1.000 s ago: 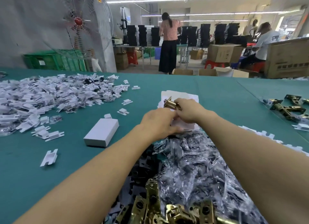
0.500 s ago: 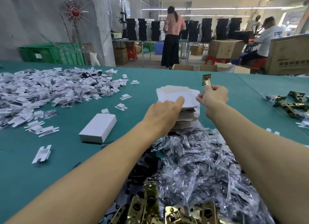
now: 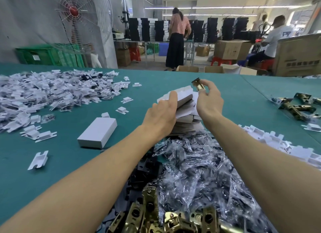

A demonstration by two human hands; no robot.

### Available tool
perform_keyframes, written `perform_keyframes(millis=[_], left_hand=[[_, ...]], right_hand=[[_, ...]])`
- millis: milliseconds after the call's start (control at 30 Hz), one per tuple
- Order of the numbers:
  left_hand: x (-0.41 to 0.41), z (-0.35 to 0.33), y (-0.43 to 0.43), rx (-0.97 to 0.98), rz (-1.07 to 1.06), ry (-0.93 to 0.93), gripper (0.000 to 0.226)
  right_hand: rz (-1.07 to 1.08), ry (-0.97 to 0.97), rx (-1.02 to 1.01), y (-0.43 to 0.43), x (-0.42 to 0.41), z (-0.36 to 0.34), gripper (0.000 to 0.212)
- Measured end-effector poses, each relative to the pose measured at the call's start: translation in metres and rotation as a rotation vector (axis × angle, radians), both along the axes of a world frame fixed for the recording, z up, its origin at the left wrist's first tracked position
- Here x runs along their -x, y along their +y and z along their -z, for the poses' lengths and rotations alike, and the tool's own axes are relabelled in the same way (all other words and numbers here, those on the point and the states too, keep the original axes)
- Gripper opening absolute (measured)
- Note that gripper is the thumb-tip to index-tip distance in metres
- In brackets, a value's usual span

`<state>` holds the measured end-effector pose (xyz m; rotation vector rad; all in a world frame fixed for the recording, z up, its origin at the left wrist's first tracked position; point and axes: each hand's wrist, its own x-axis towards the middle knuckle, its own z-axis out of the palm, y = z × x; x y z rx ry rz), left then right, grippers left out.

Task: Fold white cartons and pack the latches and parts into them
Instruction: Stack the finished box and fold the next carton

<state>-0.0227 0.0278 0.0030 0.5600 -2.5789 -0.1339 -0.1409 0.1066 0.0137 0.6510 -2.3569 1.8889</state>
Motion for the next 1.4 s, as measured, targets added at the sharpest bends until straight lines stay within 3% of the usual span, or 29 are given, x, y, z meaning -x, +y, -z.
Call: perform_keyframes(millis=[233,467,700,833,1167,1400], left_hand=[[0.006,0.000,0.004,0.019,-0.065,-0.013,0.023],[0.008,-0.001,0.003,-0.028,-0.085,0.023,0.026],[0.005,-0.001,0.005,-0.087,-0.067,0.063,0.018],[0.003,-0.002,0.004,-0.201,-0.079,0.202,0.014],[0.000,-0.001,-0.007,-0.397,-0.102,0.388,0.009],[-0.012,-0.010,-0.009,-0.430,-0.145,0.611,0.013]], right_hand=[[-0.013,-0.034,-0.021,0.000,-0.005,-0.005,0.030],[-0.028,-0.221,0.042,0.005,-0.006,0.005,0.028],[-0.072,-0.117,-0.068,0.004,-0.013,0.015,0.039],[-0.021,-0.038,-0.290,0.003,-0.003,0.022,0.038],[-0.112,0.401,-0.664,-0.019,0.000,0.014,0.038],[-0.111,0.387,-0.656,-0.019,-0.002,0.021,0.037]])
